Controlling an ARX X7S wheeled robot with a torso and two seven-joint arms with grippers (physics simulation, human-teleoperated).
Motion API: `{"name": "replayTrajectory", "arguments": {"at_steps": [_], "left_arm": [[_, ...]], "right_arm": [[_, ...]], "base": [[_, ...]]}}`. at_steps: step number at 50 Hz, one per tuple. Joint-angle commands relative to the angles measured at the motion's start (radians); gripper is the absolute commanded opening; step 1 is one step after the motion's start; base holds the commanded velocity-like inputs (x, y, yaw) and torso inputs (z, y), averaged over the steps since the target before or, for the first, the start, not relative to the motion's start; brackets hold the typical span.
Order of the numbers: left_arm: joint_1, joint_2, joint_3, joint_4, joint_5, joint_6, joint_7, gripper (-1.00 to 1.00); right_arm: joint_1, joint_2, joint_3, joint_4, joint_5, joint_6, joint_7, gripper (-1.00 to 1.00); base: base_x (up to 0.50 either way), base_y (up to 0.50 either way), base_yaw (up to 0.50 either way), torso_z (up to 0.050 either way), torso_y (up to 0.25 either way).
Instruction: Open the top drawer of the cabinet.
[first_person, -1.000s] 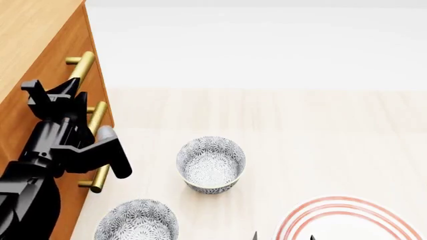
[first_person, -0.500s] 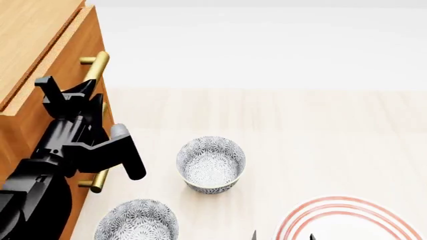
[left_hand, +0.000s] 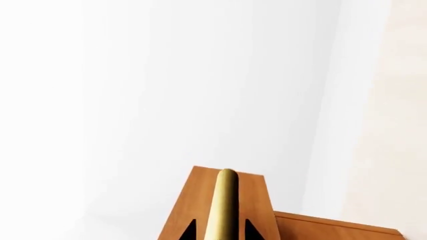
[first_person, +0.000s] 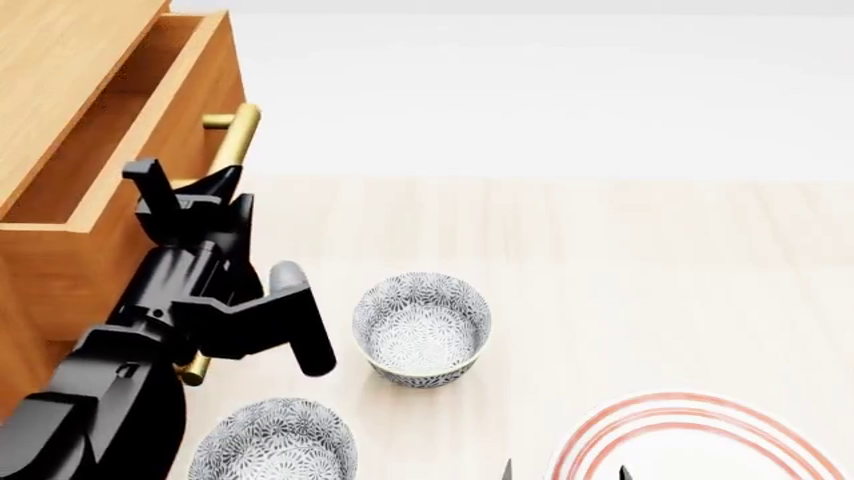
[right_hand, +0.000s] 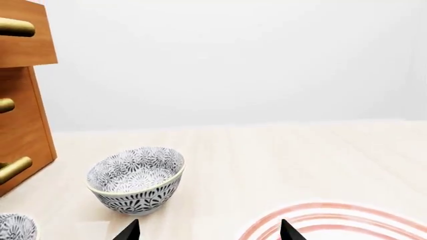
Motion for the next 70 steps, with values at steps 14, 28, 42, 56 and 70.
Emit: {"name": "replayTrajectory", "arguments": {"at_steps": [14,28,42,56,70], "left_arm": [[0.027,0.049,0.035,0.072,0.053,-0.033,0.004,-1.0],[0.022,0.039,0.036,0.14,0.083,-0.087,0.017,1.0],[0.013,0.064,0.077,0.306,0.148,-0.193,0.099,1.0],[-0.038,0.124,0.153,0.552,0.289,-0.429,0.28,1.0],[-0.213,0.198,0.178,0.729,0.392,-0.661,0.559,1.0]], "right_arm": [[0.0,0.006,-0.008,0.005,0.005,-0.02,0.001,1.0],[0.001,0.008,-0.012,0.008,0.005,-0.025,0.006,1.0],[0.0,0.012,-0.016,0.002,0.008,-0.023,0.011,1.0],[0.003,0.016,-0.021,-0.005,0.009,0.0,0.025,1.0],[0.006,0.017,-0.023,-0.001,0.013,0.002,0.031,1.0]], "base": [[-0.01,0.0,0.0,0.0,0.002],[0.0,0.0,0.0,0.0,0.0],[0.0,0.0,0.0,0.0,0.0],[0.0,0.0,0.0,0.0,0.0],[0.0,0.0,0.0,0.0,0.0]]}}
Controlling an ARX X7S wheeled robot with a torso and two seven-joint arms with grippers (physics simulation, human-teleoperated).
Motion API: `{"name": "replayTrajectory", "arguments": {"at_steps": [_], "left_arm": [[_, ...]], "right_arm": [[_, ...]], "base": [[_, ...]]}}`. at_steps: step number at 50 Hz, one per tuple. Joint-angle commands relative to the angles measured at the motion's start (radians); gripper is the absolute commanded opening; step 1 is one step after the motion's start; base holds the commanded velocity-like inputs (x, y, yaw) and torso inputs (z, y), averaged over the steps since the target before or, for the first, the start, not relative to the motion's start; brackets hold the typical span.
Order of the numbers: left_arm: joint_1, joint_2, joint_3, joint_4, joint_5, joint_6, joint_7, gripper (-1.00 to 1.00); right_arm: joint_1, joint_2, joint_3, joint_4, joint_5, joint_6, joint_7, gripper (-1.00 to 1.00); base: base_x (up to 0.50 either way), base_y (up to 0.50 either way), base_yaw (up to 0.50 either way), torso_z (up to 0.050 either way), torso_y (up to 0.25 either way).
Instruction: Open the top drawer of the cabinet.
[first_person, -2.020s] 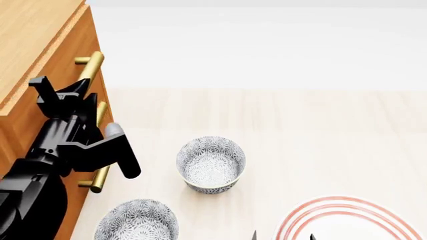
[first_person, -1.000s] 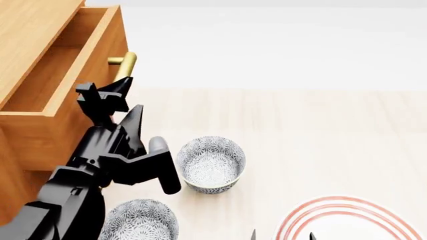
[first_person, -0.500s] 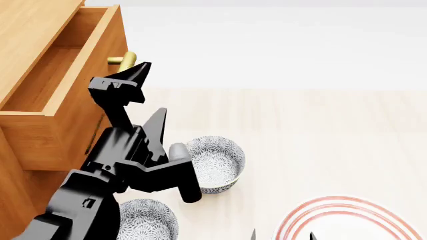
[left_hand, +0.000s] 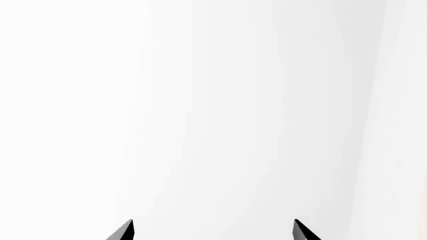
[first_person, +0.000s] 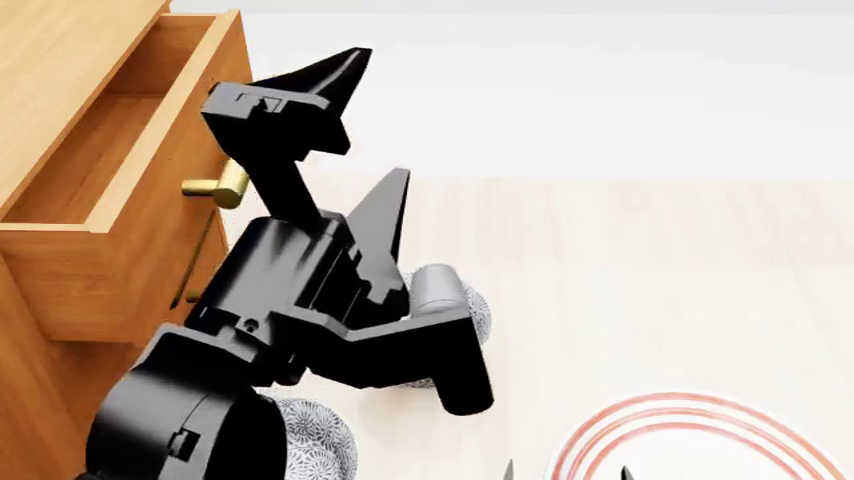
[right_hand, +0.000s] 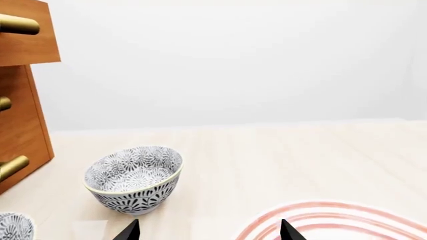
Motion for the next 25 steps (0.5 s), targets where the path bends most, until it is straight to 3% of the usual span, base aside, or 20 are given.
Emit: {"name": "replayTrajectory", "arguments": {"at_steps": [1,8,11,16,21,25], "left_arm": [[-0.124,0.067,0.009,0.146,0.063,-0.202,0.235,1.0],[-0.362,0.137,0.003,0.221,0.094,-0.429,0.505,1.0],[-0.422,0.178,-0.024,0.199,0.237,-0.458,0.699,1.0],[-0.452,0.197,-0.218,0.14,0.268,-0.461,0.918,1.0],[-0.465,0.197,-0.286,0.064,0.277,-0.461,0.97,1.0],[-0.474,0.197,-0.419,-0.025,0.3,-0.461,1.112,1.0]], "right_arm": [[0.001,0.002,-0.002,-0.003,0.004,0.003,0.006,1.0],[0.0,0.003,-0.005,0.0,0.005,-0.002,0.005,1.0],[-0.002,0.005,-0.005,-0.001,0.006,-0.004,0.005,1.0],[-0.006,0.005,-0.005,0.006,0.008,-0.018,0.002,1.0],[-0.005,0.006,-0.006,0.006,0.01,-0.02,0.001,1.0],[-0.006,0.007,-0.007,0.006,0.01,-0.024,0.001,1.0]], "base": [[0.0,0.0,0.0,0.0,0.0],[0.0,0.0,0.0,0.0,0.0],[0.0,0.0,0.0,0.0,0.0],[0.0,0.0,0.0,0.0,0.0],[0.0,0.0,0.0,0.0,0.0],[0.0,0.0,0.0,0.0,0.0]]}}
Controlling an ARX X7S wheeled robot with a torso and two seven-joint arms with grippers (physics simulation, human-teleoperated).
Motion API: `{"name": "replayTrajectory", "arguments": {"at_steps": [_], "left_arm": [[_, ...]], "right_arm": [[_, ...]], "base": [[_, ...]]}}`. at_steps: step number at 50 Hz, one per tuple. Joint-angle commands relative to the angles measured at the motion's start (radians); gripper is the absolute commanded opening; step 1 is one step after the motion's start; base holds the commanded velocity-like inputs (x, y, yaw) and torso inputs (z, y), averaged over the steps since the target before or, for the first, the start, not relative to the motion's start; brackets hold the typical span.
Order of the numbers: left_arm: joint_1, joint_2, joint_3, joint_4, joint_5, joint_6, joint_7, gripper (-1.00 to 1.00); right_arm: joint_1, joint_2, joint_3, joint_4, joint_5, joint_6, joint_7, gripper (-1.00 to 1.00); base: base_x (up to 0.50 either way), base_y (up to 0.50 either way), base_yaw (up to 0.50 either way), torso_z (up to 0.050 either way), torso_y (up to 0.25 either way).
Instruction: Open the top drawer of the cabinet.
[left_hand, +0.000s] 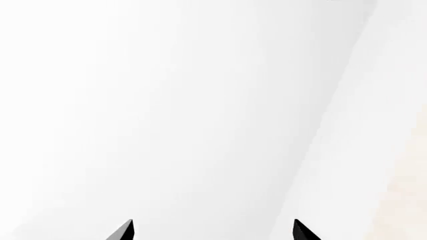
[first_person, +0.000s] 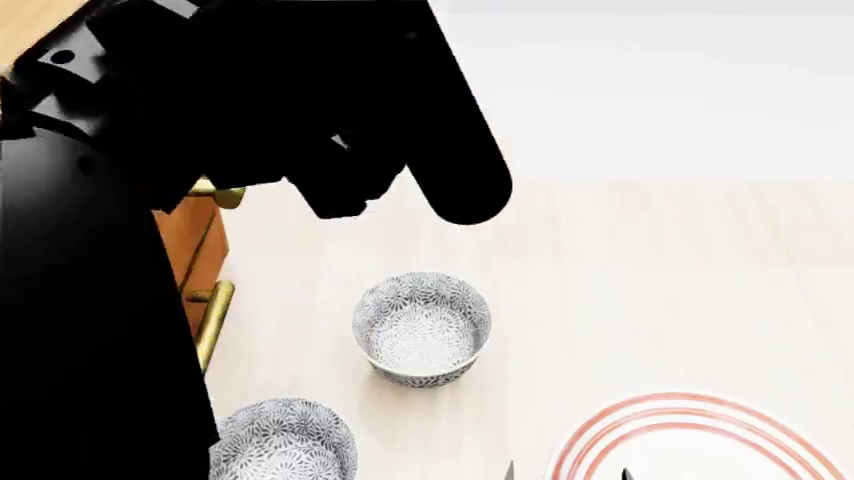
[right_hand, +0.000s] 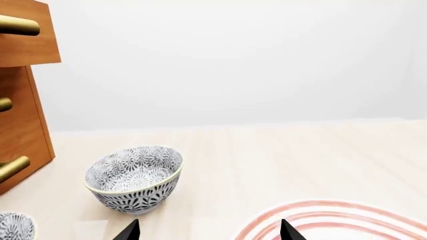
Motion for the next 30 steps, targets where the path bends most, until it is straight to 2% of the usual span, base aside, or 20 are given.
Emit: {"name": "replayTrajectory", "arguments": {"at_steps": [1,2,3,4,8,12,16,17,19,25,30], "left_arm": [[-0.083,0.029,-0.262,-0.137,0.068,-0.055,0.357,1.0],[-0.084,0.029,-0.313,-0.153,0.057,-0.055,0.396,1.0],[-0.09,0.029,-0.359,-0.187,0.104,-0.055,0.488,1.0],[-0.096,0.029,-0.456,-0.259,0.051,-0.055,0.563,1.0],[-0.119,0.029,-0.559,-0.36,0.016,-0.055,0.563,1.0],[-0.132,0.029,-0.578,-0.388,0.021,-0.055,0.563,1.0],[-0.18,0.029,-0.643,-0.468,0.015,-0.055,0.562,1.0],[-0.33,-0.088,-0.603,-0.618,-0.135,-0.055,0.412,1.0],[-0.423,-0.171,-0.59,-0.61,-0.435,-0.053,0.112,1.0],[-0.439,-0.21,-0.542,-0.677,-1.335,0.013,-0.788,1.0],[-0.432,-0.223,-0.458,-0.76,-2.085,0.103,-1.538,1.0]], "right_arm": [[-0.002,0.002,-0.002,0.001,0.003,-0.01,0.0,1.0],[-0.002,0.002,-0.003,0.002,0.002,-0.011,0.0,1.0],[-0.002,0.002,-0.003,0.002,0.002,-0.011,0.0,1.0],[-0.002,0.002,-0.004,0.001,0.0,-0.012,0.0,1.0],[0.002,0.003,-0.008,0.004,0.002,-0.009,-0.002,1.0],[0.003,0.002,-0.009,0.009,0.002,-0.013,-0.002,1.0],[0.004,0.004,-0.009,0.004,0.003,-0.01,0.001,1.0],[0.003,0.005,-0.009,0.002,0.004,-0.009,0.001,1.0],[0.004,0.004,-0.01,0.007,0.004,-0.012,0.0,1.0],[0.003,0.007,-0.012,0.0,0.006,-0.007,0.002,1.0],[0.006,0.008,-0.013,0.001,0.008,-0.005,0.003,1.0]], "base": [[0.0,0.0,0.0,0.0,0.0],[0.0,0.0,0.0,0.0,0.0],[0.0,0.0,0.0,0.0,0.0],[0.0,0.0,0.0,0.0,0.0],[0.0,0.0,0.0,0.0,0.0],[0.0,0.0,0.0,0.0,0.0],[0.0,0.0,0.0,0.0,0.0],[0.0,0.0,0.0,0.0,0.0],[0.0,0.0,0.0,0.0,0.0],[0.0,0.0,0.0,0.0,0.0],[0.0,0.0,0.0,0.0,0.0]]}}
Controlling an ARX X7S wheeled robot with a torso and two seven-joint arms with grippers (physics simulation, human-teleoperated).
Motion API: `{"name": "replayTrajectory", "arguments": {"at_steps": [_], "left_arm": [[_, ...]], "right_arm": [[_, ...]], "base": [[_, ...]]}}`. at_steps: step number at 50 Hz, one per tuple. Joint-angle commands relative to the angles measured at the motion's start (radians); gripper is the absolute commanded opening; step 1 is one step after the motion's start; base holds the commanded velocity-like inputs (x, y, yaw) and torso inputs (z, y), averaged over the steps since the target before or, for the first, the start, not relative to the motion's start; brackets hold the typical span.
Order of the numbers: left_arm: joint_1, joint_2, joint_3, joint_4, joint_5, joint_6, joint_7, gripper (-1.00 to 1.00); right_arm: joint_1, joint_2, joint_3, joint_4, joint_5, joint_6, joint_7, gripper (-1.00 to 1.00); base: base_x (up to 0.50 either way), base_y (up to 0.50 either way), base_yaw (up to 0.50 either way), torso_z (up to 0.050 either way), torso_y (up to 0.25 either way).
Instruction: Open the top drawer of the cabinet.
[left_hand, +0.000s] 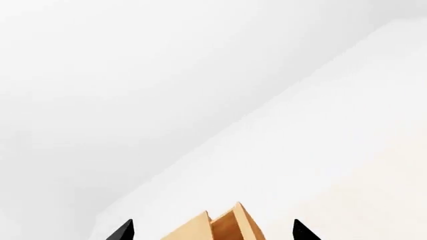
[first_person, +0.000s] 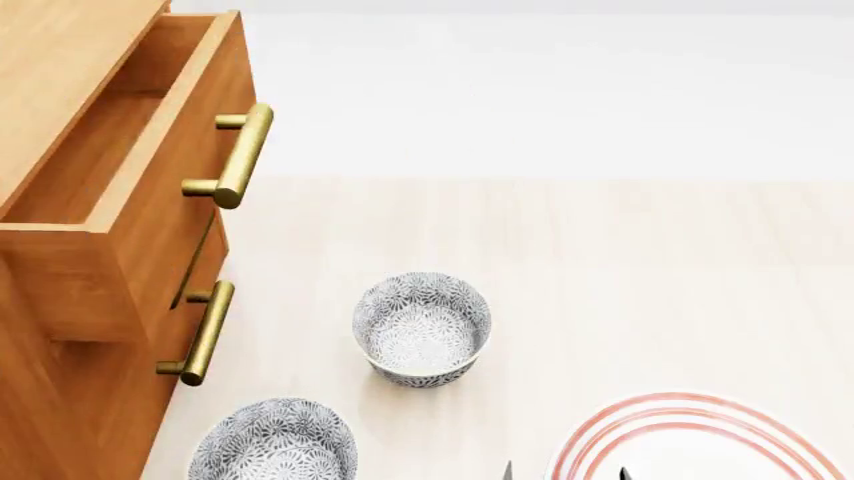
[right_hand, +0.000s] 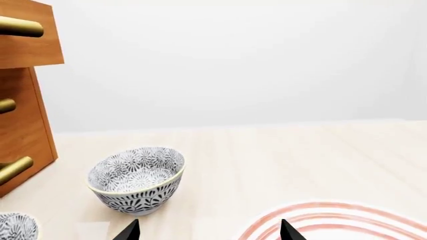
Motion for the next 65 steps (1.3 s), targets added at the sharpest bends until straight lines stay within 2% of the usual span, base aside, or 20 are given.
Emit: {"name": "replayTrajectory", "arguments": {"at_steps": [1,2,3,9,11,18,25,33,36,38,42,53,57,62,63,64,65], "left_arm": [[-0.09,-0.081,0.062,-0.206,-1.343,0.115,-1.193,1.0],[-0.091,-0.081,0.068,-0.211,-1.493,0.124,-1.184,1.0],[-0.091,-0.082,0.079,-0.211,-1.499,0.129,-1.17,1.0],[-0.12,-0.052,0.135,-0.333,-1.433,0.173,-1.068,1.0],[-0.147,-0.024,0.175,-0.429,-1.385,0.204,-1.004,1.0],[-0.185,0.036,0.245,-0.63,-1.299,0.272,-0.891,1.0],[-0.271,0.167,0.376,-1.015,-1.163,0.393,-0.636,1.0],[-0.284,0.169,0.512,-1.114,-1.34,0.426,-0.654,1.0],[-0.284,0.169,0.522,-1.116,-1.361,0.421,-0.65,1.0],[-0.28,0.169,0.49,-1.117,-1.342,0.412,-0.662,1.0],[-0.267,0.169,0.343,-1.117,-1.205,0.389,-0.664,1.0],[-0.252,0.169,0.228,-1.116,-1.062,0.379,-0.629,1.0],[-0.241,0.169,0.217,-1.116,-1.046,0.382,-0.621,1.0],[-0.22,0.169,0.134,-1.116,-0.953,0.374,-0.606,1.0],[-0.216,0.169,0.11,-1.117,-0.939,0.371,-0.602,1.0],[-0.204,0.164,0.011,-1.117,-0.905,0.372,-0.629,1.0],[-0.194,0.168,-0.03,-1.117,-0.85,0.363,-0.611,1.0]], "right_arm": [[0.003,0.002,-0.003,0.0,0.003,0.002,0.002,1.0],[0.002,0.003,-0.004,0.0,0.004,0.002,0.002,1.0],[0.003,0.003,-0.004,-0.002,0.004,0.004,0.003,1.0],[0.005,0.004,-0.006,-0.001,0.005,0.007,0.003,1.0],[0.006,0.002,-0.006,0.006,0.005,0.0,0.002,1.0],[0.005,0.006,-0.008,-0.001,0.008,0.005,0.005,1.0],[0.005,0.006,-0.01,0.003,0.008,0.0,0.005,1.0],[0.007,0.007,-0.011,0.009,0.009,-0.006,0.004,1.0],[0.007,0.008,-0.012,0.006,0.01,-0.003,0.005,1.0],[0.005,0.01,-0.013,-0.001,0.011,0.0,0.007,1.0],[0.005,0.009,-0.013,0.002,0.012,-0.003,0.008,1.0],[0.008,0.01,-0.017,0.005,0.013,-0.004,0.009,1.0],[0.007,0.012,-0.017,0.002,0.015,-0.003,0.01,1.0],[0.008,0.011,-0.018,0.009,0.015,-0.008,0.009,1.0],[0.008,0.012,-0.019,0.004,0.015,-0.004,0.011,1.0],[0.008,0.011,-0.02,0.01,0.014,-0.008,0.01,1.0],[0.007,0.013,-0.019,0.002,0.015,-0.002,0.012,1.0]], "base": [[0.0,0.0,0.0,0.0,0.0],[0.0,0.0,0.0,0.0,0.0],[0.0,0.0,0.0,0.0,0.0],[0.0,0.0,0.0,0.0,0.0],[0.0,0.0,0.0,0.0,0.0],[0.0,0.0,0.0,0.0,0.0],[0.0,0.0,0.0,0.0,0.0],[0.0,0.0,0.0,0.0,0.0],[0.0,0.0,0.0,0.0,0.0],[0.0,0.0,0.0,0.0,0.0],[0.0,0.0,0.0,0.0,0.0],[0.0,0.0,0.0,0.0,0.0],[0.0,0.0,0.0,0.0,0.0],[0.0,0.0,0.0,0.0,0.0],[0.0,0.0,0.0,0.0,0.0],[0.0,0.0,0.0,0.0,0.0],[0.0,0.0,0.0,0.0,0.0]]}}
